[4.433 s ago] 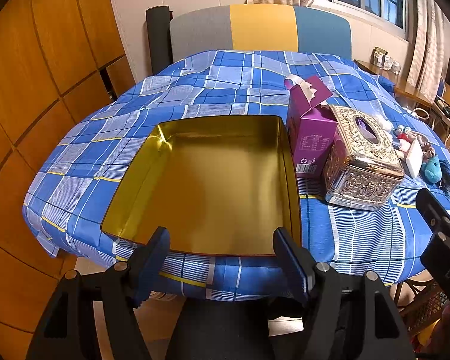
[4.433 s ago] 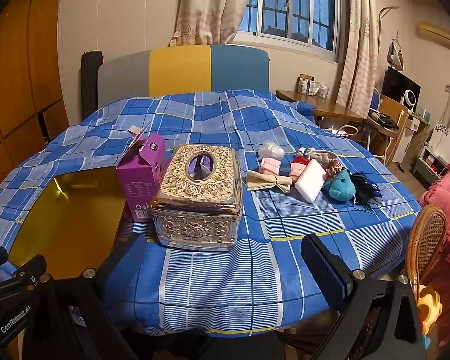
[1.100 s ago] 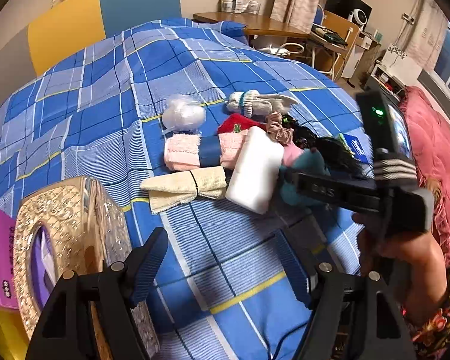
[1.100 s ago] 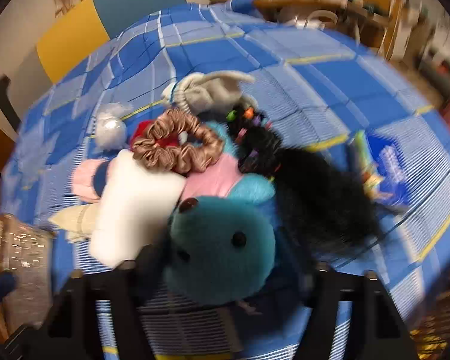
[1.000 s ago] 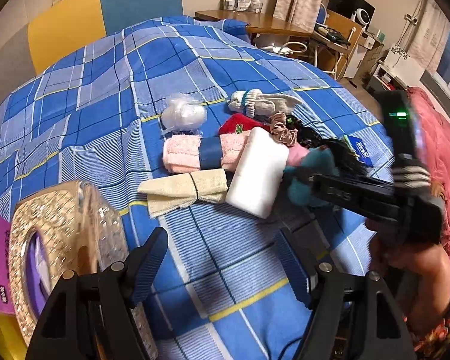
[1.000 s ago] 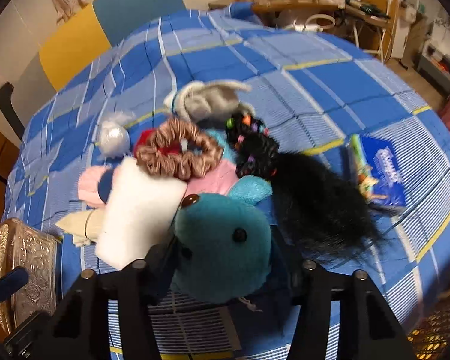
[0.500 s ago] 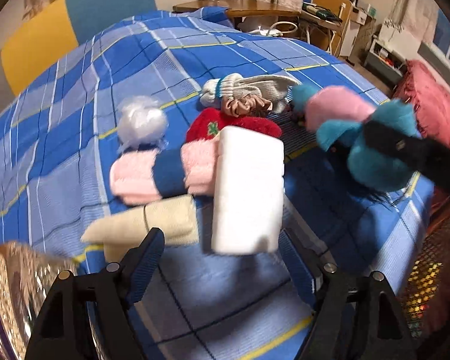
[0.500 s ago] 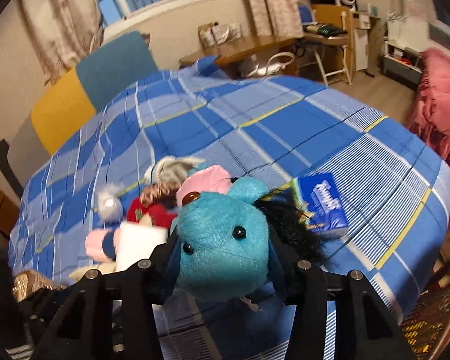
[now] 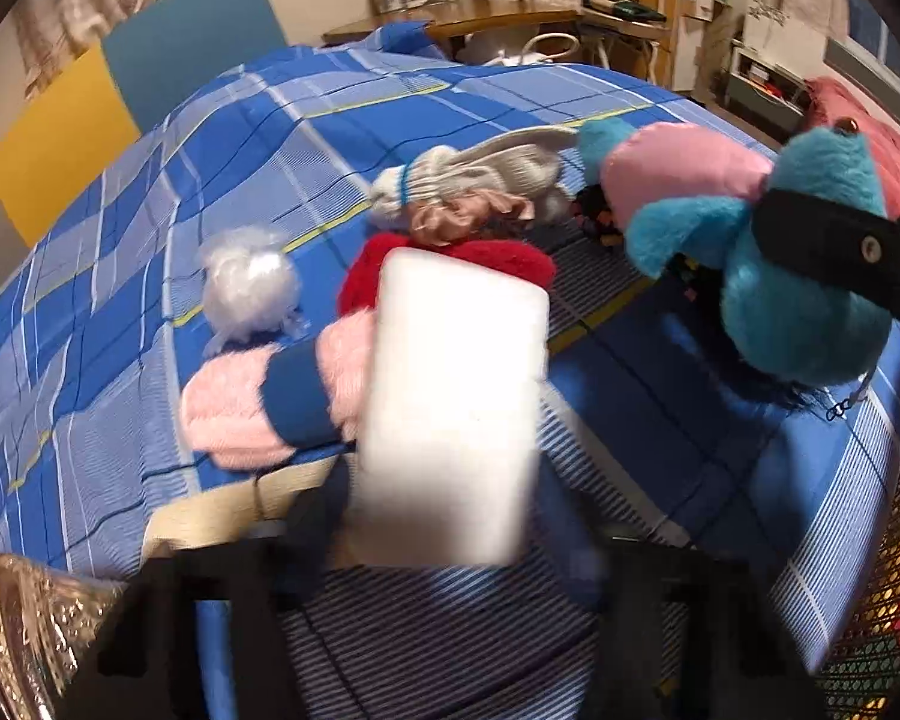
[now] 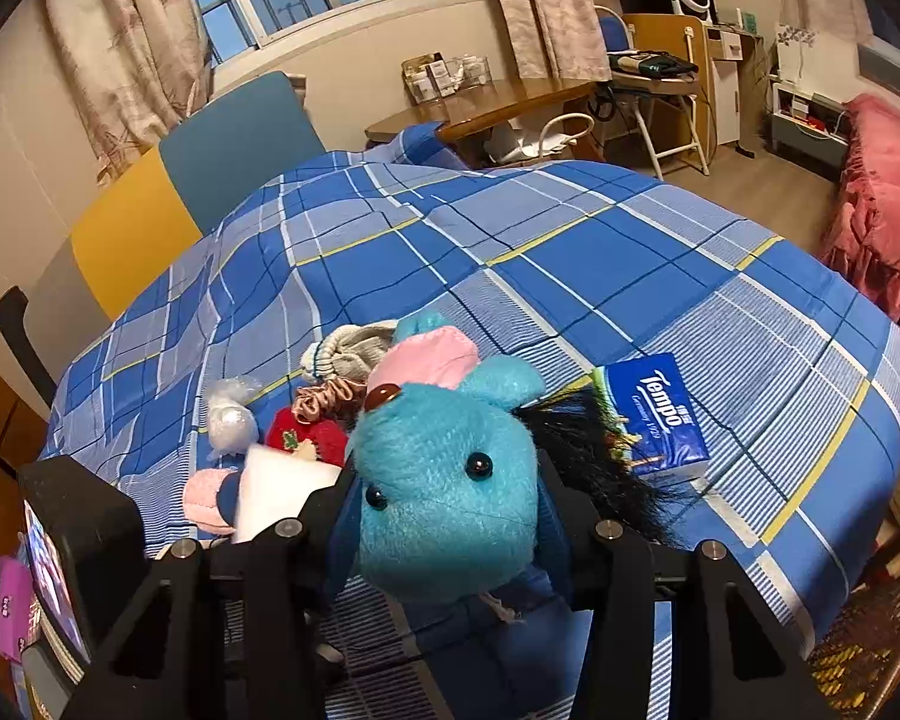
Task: Organize soft objects
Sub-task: 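Close the right gripper on the blue plush while the left gripper grasps the white sponge, then carry the white sponge with the left gripper into the gold tray and release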
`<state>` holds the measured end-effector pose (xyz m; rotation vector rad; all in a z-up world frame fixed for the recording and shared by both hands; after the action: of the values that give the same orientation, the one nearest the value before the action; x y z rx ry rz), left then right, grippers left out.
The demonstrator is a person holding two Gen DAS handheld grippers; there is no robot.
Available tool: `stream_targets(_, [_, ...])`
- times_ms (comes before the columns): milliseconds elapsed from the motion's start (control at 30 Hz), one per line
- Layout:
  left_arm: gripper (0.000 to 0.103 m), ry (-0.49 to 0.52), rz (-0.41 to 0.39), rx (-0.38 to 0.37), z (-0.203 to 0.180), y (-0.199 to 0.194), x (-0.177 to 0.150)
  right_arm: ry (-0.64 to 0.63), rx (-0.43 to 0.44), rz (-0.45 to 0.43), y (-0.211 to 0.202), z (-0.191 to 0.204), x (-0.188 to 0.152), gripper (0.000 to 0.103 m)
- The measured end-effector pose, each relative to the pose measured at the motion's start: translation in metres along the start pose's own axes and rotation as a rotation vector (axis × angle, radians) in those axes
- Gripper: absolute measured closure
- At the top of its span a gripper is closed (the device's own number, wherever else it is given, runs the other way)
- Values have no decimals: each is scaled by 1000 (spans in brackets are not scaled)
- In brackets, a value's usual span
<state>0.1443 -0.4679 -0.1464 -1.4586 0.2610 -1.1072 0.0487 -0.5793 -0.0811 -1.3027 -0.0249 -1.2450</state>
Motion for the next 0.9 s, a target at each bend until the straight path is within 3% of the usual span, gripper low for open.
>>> stream_targets(100, [50,-48,-4,-82,9,-8,-4,-6,19,-4,0,3,0,51])
stream_targets(333, [51,-160,-21,-138,30,-34,-22,-26,59,6,2,11,-3,51])
stream_targets(700, [51,-241,-144,-279,59,-122,-56,-135,130,-24,-5,38,-9,51])
stream_targets(900, [51,-253,-239,-302,93,-181,-77,-158,215,-71,-18,49,-11,51])
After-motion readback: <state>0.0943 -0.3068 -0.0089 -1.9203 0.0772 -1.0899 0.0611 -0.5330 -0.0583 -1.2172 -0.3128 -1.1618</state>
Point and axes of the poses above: each gripper's, at about its wrist camera, not at the fingertips, and y roughly the way its jaws point, z to its left, x to its top, the point moved 3 cm from there along y, roughly the way its jaws point, and after that the axes turned 4 degrees about x, right-handed, at the moved point
